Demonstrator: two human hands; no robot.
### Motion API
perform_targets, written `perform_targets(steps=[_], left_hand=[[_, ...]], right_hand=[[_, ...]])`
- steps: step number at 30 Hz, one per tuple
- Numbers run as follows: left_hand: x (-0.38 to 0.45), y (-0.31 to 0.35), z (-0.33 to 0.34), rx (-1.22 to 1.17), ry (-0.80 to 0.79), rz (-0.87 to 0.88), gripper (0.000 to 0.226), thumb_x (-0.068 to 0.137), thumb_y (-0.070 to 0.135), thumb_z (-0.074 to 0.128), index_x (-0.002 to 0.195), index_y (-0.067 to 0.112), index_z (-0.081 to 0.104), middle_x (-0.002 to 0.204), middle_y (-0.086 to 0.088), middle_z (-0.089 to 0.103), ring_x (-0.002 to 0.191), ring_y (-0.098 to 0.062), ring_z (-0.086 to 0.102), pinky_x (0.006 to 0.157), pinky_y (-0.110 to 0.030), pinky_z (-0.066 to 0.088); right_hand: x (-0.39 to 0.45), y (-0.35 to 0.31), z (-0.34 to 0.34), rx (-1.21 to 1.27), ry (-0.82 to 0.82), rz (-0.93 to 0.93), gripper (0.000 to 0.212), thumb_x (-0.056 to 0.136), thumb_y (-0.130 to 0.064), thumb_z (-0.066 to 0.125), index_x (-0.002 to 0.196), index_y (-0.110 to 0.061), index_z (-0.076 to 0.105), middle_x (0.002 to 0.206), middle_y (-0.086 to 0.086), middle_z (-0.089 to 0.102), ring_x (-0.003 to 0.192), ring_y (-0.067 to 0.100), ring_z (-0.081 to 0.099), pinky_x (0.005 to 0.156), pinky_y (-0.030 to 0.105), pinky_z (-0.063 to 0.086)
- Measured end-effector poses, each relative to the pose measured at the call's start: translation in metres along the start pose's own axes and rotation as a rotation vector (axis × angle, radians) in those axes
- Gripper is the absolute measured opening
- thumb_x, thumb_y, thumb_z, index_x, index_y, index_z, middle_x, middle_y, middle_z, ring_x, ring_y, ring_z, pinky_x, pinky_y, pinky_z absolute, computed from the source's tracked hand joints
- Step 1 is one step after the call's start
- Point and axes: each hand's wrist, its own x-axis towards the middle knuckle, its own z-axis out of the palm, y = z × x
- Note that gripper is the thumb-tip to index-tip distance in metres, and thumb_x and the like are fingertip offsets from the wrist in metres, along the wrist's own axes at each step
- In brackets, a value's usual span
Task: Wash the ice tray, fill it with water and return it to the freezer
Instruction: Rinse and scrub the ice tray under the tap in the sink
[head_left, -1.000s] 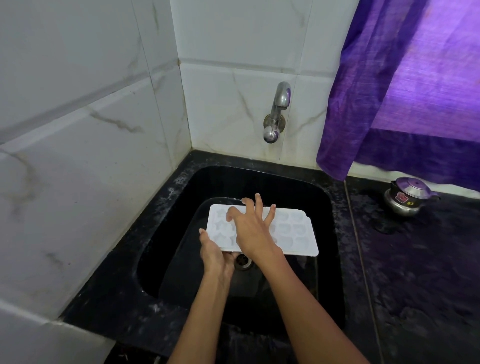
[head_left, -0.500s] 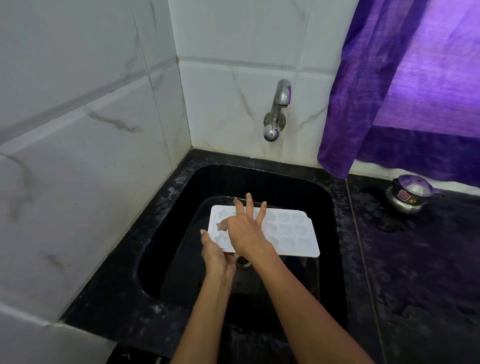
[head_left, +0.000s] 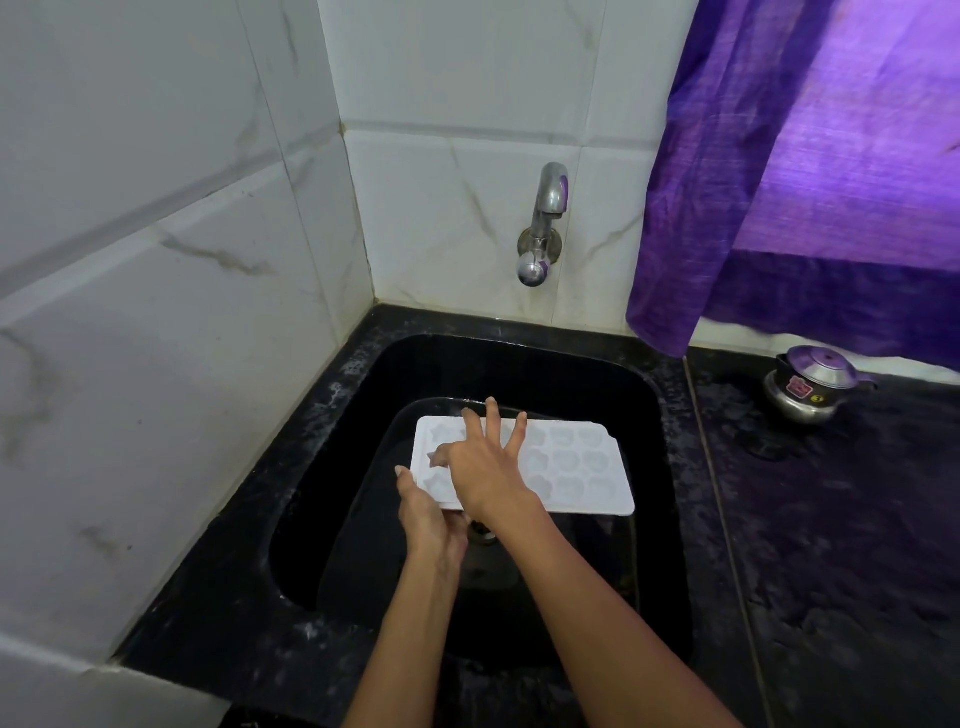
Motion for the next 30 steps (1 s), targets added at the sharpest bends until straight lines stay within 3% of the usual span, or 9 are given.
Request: perform_targets(steps=[4,7,9,14,19,26,30], left_hand=[[0.000,0.003,0.001,-0.012,-0.017,-0.002,0.058,0.099,0.054,0.030,0.122,0.007,0.057,0.112,-0.018,0.067,0.091,-0.030,0.068,0.064,-0.039,0.055],[0.003,0.008,0.002,-0.035,-0.027,0.004,0.058,0.099,0.054,0.026,0.118,0.010,0.058,0.110,-0.018,0.067,0.091,-0.032,0.066,0.066,-0.043,0.055],[0.006,0.013,0.001,-0.043,-0.023,0.023,0.057,0.100,0.054,0.021,0.116,0.012,0.058,0.105,-0.015,0.068,0.092,-0.033,0.065,0.067,-0.045,0.054],[0.013,0.024,-0.006,-0.092,-0.031,0.051,0.056,0.100,0.054,0.019,0.121,0.017,0.055,0.100,-0.010,0.066,0.090,-0.030,0.063,0.072,-0.051,0.052],[0.018,0.034,-0.010,-0.141,-0.030,0.076,0.056,0.100,0.054,0.019,0.125,0.017,0.053,0.098,-0.009,0.065,0.089,-0.029,0.062,0.075,-0.052,0.050],[0.023,0.036,-0.010,-0.148,-0.020,0.080,0.060,0.100,0.054,0.021,0.133,0.014,0.051,0.103,-0.011,0.065,0.094,-0.031,0.063,0.083,-0.054,0.049],[0.020,0.036,-0.007,-0.153,-0.025,0.089,0.057,0.100,0.053,0.021,0.128,0.014,0.053,0.101,-0.011,0.066,0.091,-0.030,0.063,0.076,-0.053,0.052]], right_hand=[[-0.004,0.004,-0.005,0.086,0.034,0.002,0.054,0.088,-0.003,0.060,0.132,-0.033,0.052,0.159,0.013,0.002,0.144,0.036,-0.017,0.109,0.062,-0.014],[-0.009,0.015,-0.018,0.208,0.106,0.038,0.073,0.080,0.015,0.053,0.132,-0.036,0.049,0.159,0.009,0.003,0.145,0.032,-0.018,0.111,0.060,-0.014],[-0.015,0.027,-0.029,0.260,0.149,0.087,0.075,0.076,0.019,0.048,0.128,-0.035,0.052,0.159,0.008,0.004,0.145,0.030,-0.019,0.111,0.059,-0.016],[-0.032,0.067,-0.045,0.235,0.216,0.258,0.069,0.076,0.017,0.049,0.122,-0.033,0.059,0.158,0.008,0.010,0.145,0.031,-0.017,0.111,0.060,-0.013],[-0.041,0.095,-0.043,0.196,0.189,0.424,0.049,0.083,0.009,0.056,0.112,-0.029,0.066,0.156,0.008,0.019,0.146,0.032,-0.012,0.111,0.062,-0.010],[-0.040,0.098,-0.033,0.154,0.127,0.433,0.047,0.081,0.009,0.061,0.110,-0.027,0.068,0.155,0.010,0.018,0.145,0.034,-0.012,0.110,0.064,-0.011],[-0.039,0.093,-0.028,0.135,0.071,0.422,0.046,0.082,0.004,0.061,0.116,-0.026,0.066,0.157,0.010,0.013,0.145,0.035,-0.015,0.110,0.063,-0.013]])
